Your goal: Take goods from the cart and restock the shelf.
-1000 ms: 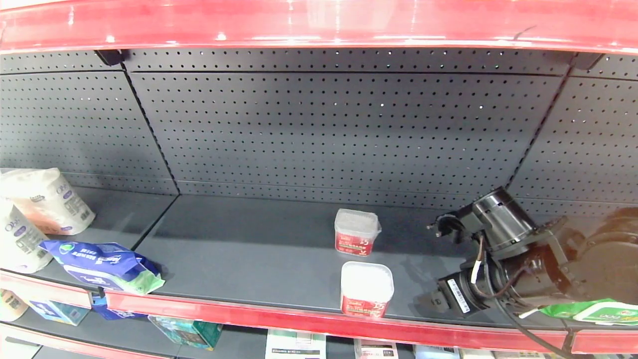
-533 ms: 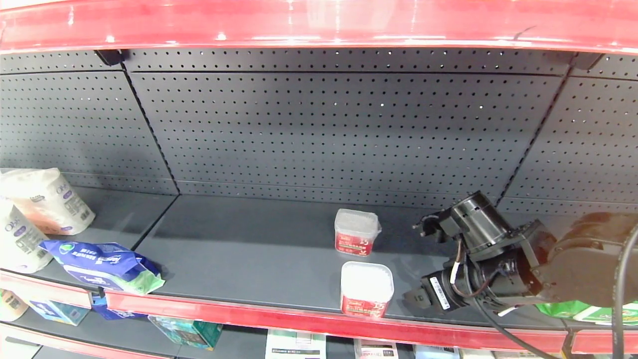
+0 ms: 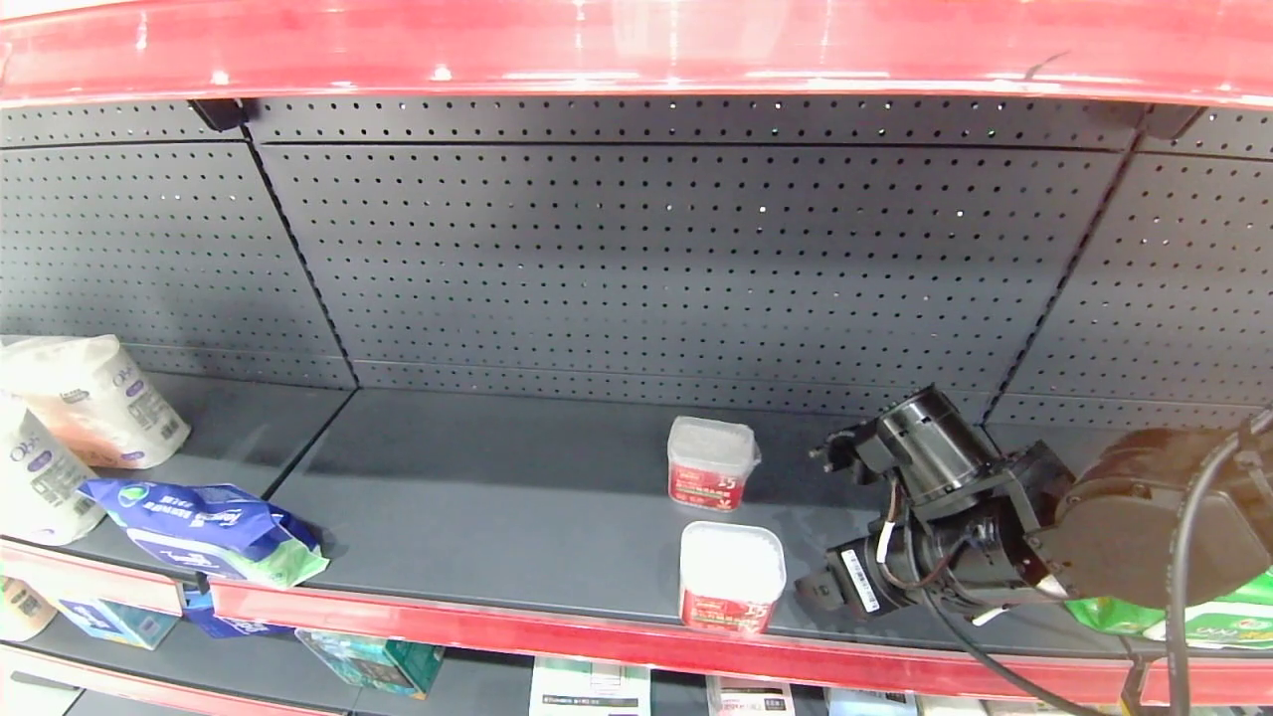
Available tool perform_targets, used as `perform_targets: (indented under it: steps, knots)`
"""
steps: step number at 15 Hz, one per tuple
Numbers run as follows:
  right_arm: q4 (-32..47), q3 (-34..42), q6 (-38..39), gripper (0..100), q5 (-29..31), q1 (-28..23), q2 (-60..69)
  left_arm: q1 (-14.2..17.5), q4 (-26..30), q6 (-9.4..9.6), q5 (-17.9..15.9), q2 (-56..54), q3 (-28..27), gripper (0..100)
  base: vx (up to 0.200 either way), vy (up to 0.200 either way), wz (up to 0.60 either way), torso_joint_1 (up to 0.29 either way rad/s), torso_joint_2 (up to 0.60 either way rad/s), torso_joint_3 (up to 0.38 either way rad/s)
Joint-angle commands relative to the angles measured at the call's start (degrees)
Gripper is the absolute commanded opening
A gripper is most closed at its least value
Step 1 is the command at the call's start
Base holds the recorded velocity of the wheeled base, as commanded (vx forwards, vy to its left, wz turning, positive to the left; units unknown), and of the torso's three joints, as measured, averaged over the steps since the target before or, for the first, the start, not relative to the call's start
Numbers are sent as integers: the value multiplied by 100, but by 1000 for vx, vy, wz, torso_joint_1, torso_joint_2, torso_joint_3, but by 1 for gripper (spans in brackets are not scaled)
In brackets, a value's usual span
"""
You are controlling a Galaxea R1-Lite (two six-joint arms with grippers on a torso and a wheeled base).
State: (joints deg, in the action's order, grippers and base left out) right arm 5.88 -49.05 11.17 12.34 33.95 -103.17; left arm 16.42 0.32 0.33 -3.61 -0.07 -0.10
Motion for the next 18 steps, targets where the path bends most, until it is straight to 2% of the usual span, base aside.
perform_targets:
  steps: [1, 18]
  knots:
    - [1, -52, 8, 100, -3, 15, -63, 1, 3, 2, 0, 7, 1, 100, 0, 0, 0, 0, 0, 0]
    - [-8, -183, 35, 100, 85, 323, -107, 1, 3, 2, 0, 7, 1, 100, 0, 0, 0, 0, 0, 0]
